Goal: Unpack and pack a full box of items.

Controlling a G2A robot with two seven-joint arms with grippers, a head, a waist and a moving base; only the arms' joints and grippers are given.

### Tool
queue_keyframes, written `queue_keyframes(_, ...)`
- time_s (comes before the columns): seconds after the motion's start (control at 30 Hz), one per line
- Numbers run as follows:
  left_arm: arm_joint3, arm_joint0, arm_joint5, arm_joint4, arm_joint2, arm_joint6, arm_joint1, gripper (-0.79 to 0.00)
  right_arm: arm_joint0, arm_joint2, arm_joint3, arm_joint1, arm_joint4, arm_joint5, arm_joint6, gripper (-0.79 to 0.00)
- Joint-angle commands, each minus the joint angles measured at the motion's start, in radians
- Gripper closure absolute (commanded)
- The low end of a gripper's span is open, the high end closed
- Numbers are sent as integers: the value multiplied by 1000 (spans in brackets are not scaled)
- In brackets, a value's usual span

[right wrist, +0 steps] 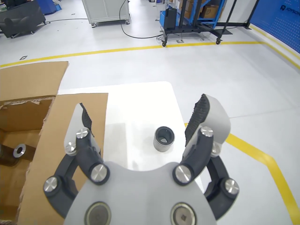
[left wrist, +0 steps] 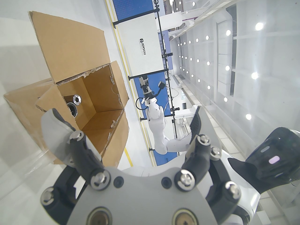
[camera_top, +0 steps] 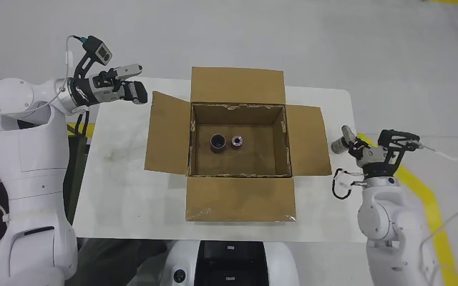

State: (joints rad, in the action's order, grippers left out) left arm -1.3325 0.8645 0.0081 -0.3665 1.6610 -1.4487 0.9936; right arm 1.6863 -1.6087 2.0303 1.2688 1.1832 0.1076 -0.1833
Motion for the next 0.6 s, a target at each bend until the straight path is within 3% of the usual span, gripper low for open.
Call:
queue_keyframes(0.0,0,0,0,0,0,0,0,-785,8,12,24,0,13,-14,-22,-785)
queue_keyframes(0.23,0,0,0,0,0,0,0,-785,8,72,83,-4,66,-108,-104,-785)
queue_keyframes(0.57,0,0,0,0,0,0,0,-785,-111,153,91,-10,52,-269,-294,-785)
